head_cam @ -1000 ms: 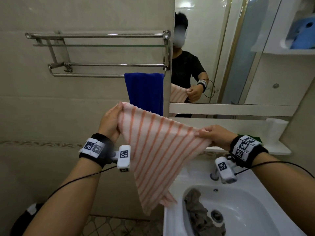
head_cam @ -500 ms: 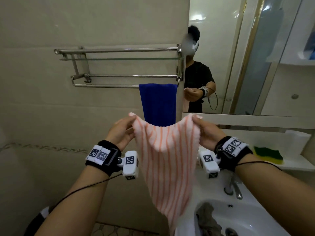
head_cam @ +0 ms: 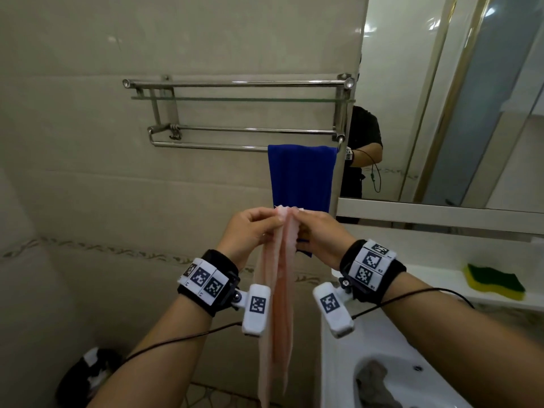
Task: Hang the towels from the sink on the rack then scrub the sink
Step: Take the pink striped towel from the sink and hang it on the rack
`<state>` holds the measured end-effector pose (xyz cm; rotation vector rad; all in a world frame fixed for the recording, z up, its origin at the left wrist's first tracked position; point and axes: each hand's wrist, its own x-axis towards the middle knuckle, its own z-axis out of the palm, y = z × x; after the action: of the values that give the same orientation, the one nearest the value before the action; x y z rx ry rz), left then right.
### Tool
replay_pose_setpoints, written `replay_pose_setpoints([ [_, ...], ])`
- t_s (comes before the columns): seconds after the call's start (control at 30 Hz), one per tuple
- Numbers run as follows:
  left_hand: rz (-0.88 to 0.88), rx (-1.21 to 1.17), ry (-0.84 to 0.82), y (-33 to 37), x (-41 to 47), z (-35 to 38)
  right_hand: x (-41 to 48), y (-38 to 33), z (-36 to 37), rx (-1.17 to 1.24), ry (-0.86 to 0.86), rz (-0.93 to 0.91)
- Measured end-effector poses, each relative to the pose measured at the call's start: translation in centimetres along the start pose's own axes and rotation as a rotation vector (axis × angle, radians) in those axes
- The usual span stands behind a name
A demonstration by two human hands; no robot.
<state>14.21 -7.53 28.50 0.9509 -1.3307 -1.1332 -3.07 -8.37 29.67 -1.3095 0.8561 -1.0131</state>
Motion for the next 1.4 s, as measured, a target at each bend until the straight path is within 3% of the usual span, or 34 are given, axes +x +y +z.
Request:
replay_pose_setpoints([
  [0.2, 0.052, 0.140, -0.026, -0.8, 0.6, -1.8, 1.4, 0.5, 1.5, -0.045, -0.081, 0.025],
  [0.37, 0.071, 0.065, -0.080, -1.2, 1.7, -4.0, 2.9, 1.1, 1.7, -0.069, -0.112, -0.055],
  [0.47, 0.041, -0.039, 0.038, -1.2, 2.7, -5.7, 3.9, 0.8, 1.9, -0.009, -0.088, -0.021],
  [0.57, 0.007, 0.043, 0.107, -1.4, 3.8, -7.6, 4.8, -0.2, 2.5, 0.075, -0.135, -0.041],
  [0.67, -0.108, -0.015, -0.097, -1.8, 4.5, -8.7, 5.5, -1.4, 3.0, 0.152, -0.172, -0.077],
  [0.77, -0.102, -0.064, -0.283, -2.0, 5.0, -9.3, 6.3, -2.0, 3.3, 0.122, -0.115, -0.089],
  [0.97, 0.052, -0.134, -0.010, -0.1, 7.2, -11.1, 7.7, -2.5, 2.4, -0.034, 0.106, -0.070],
  [1.13, 0.174, -0.197, 0.024, 2.3, 9.1, -12.4, 8.9, -3.3, 2.9, -0.036, 0.199, -0.040],
  [1.33, -0.002, -0.006, -0.299, 1.0, 8.8, -11.9, 9.6, -4.3, 3.3, -0.107, 0.171, -0.088],
  [1.4, 0.027, 0.044, -0.280, 0.6, 8.8, -11.9, 9.6, -4.5, 3.3, -0.156, 0.177, -0.098],
])
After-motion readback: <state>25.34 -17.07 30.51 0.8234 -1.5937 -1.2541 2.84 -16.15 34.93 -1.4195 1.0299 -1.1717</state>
